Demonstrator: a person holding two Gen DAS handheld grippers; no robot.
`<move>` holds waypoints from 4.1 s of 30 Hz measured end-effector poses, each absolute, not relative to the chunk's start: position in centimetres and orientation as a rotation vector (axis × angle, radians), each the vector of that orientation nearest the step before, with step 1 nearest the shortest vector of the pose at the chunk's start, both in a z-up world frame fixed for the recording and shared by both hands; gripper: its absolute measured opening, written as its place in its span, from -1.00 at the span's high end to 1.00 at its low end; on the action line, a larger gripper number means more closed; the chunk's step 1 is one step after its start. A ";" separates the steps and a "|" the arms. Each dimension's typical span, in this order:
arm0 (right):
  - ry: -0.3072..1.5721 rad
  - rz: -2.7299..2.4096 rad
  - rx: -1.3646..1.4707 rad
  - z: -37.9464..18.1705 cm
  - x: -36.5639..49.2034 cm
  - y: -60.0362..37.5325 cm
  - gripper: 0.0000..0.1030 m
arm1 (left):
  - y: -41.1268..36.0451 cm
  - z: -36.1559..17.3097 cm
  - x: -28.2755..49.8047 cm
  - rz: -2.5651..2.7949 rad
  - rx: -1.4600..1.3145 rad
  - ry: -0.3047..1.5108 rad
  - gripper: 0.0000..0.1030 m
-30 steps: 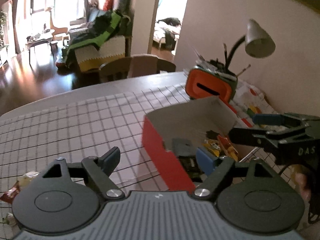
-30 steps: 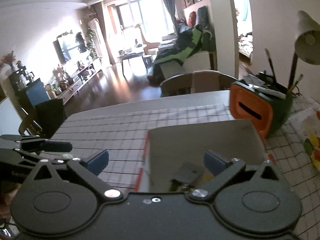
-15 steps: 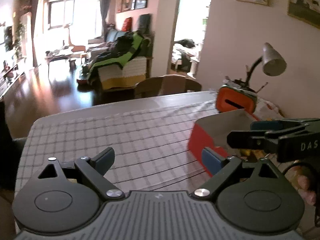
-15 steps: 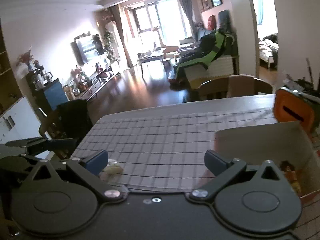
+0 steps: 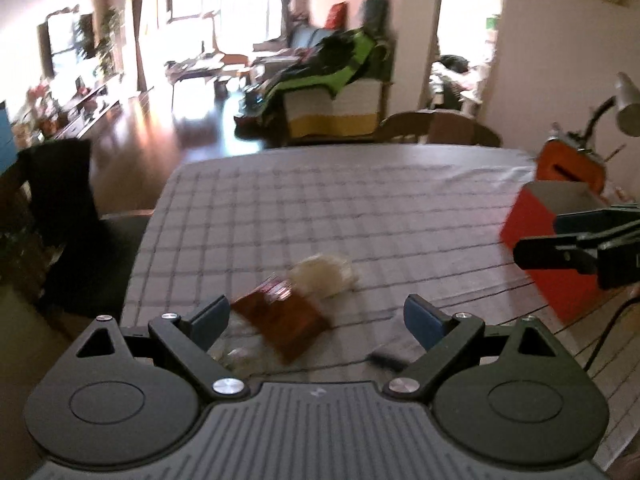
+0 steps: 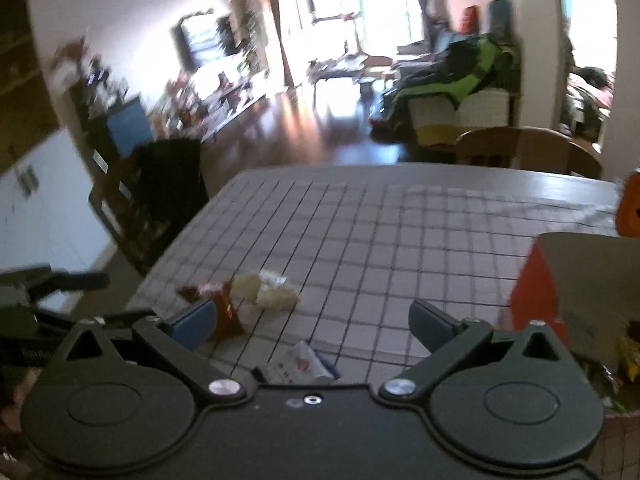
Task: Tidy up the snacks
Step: 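Withdraw both open tools from the box toward the remaining snacks, then grasp the green-labelled bottle with the left tool while the right tool grasps the white milk packet, then carry the green bottle and white milk packet into the box and release both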
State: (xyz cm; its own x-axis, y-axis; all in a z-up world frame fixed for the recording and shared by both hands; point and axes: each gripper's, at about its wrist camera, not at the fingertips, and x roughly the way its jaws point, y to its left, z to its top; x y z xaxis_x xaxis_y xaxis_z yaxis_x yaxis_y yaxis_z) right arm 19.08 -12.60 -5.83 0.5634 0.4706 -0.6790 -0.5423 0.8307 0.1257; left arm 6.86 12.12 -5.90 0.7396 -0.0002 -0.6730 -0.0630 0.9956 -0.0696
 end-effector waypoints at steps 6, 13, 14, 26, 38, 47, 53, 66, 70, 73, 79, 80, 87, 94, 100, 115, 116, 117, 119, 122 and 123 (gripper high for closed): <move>0.838 0.719 -0.259 -9.9 18.9 -8.3 -0.94 | 15.2 -9.6 6.5 0.053 -0.090 0.801 -0.84; 0.956 0.690 -0.396 -14.9 20.1 -5.7 -0.75 | 17.2 -13.1 7.5 0.074 -0.120 0.895 -0.84; 0.965 0.682 -0.413 -15.5 20.3 -5.5 -0.70 | 17.6 -13.5 7.9 0.083 -0.129 0.912 -0.83; 1.014 0.678 -0.456 -17.9 20.7 -4.5 -0.51 | 19.4 -16.4 11.1 0.107 -0.157 1.034 -0.33; 1.073 0.659 -0.461 -18.2 21.5 -3.9 -0.41 | 18.6 -17.0 12.5 0.080 -0.105 1.055 0.01; 1.102 0.654 -0.483 -17.9 21.1 -3.2 -0.19 | 18.9 -16.8 12.7 0.084 -0.122 1.050 0.21; 1.126 0.643 -0.480 -17.7 20.3 -3.8 -0.15 | 19.4 -16.7 12.2 0.089 -0.172 1.056 0.22; 1.167 0.647 -0.419 -15.5 17.6 -7.2 -0.14 | 17.2 -15.6 9.0 0.058 -0.160 1.069 0.22; 1.187 0.656 -0.396 -14.4 16.9 -8.5 -0.14 | 16.0 -14.3 8.2 0.013 -0.134 1.061 0.22; 1.215 0.667 -0.393 -13.5 16.5 -9.7 -0.14 | 14.4 -13.2 8.0 -0.038 -0.104 1.068 0.22; 1.273 0.665 -0.385 -12.0 16.0 -12.7 -0.14 | 10.3 -10.9 8.3 -0.135 -0.058 1.064 0.22; 1.280 0.667 -0.382 -11.8 16.0 -13.3 -0.14 | 9.5 -10.7 8.5 -0.150 -0.046 1.063 0.22; 1.334 0.644 -0.371 -9.8 16.3 -18.0 -0.14 | 3.3 -7.7 9.7 -0.266 0.056 1.040 0.22; 1.308 0.624 -0.387 -7.5 17.7 -23.2 -0.14 | -3.8 -5.1 11.8 -0.362 0.189 1.009 0.22; 1.275 0.594 -0.391 -6.0 19.9 -27.9 -0.15 | -9.8 -3.0 13.8 -0.439 0.279 0.981 0.22; 1.158 0.491 -0.389 -3.7 26.9 -37.7 -0.15 | -22.6 -1.3 19.3 -0.521 0.456 0.923 0.21; 1.156 0.480 -0.390 -3.8 27.3 -38.4 -0.15 | -23.4 -1.5 19.7 -0.520 0.471 0.921 0.22; 1.157 0.469 -0.389 -4.1 27.7 -38.9 -0.15 | -24.1 -1.7 20.1 -0.519 0.478 0.924 0.21; 1.165 0.454 -0.385 -4.6 28.5 -39.9 -0.15 | -25.3 -2.2 21.0 -0.521 0.481 0.940 0.21; 1.183 0.430 -0.388 -5.7 29.5 -41.2 -0.15 | -26.7 -2.9 21.9 -0.528 0.492 0.958 0.21; 1.190 0.425 -0.387 -6.0 29.8 -41.8 -0.15 | -27.3 -3.3 22.2 -0.531 0.499 0.968 0.21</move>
State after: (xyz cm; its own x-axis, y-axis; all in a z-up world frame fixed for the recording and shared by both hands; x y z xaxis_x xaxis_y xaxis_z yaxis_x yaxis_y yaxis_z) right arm 29.82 -41.75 -5.96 0.3112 0.1131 -0.9436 -0.5104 0.8574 -0.0655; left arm 22.23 -27.25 -3.29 0.4620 -0.1967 -0.8648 0.6234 0.7656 0.1590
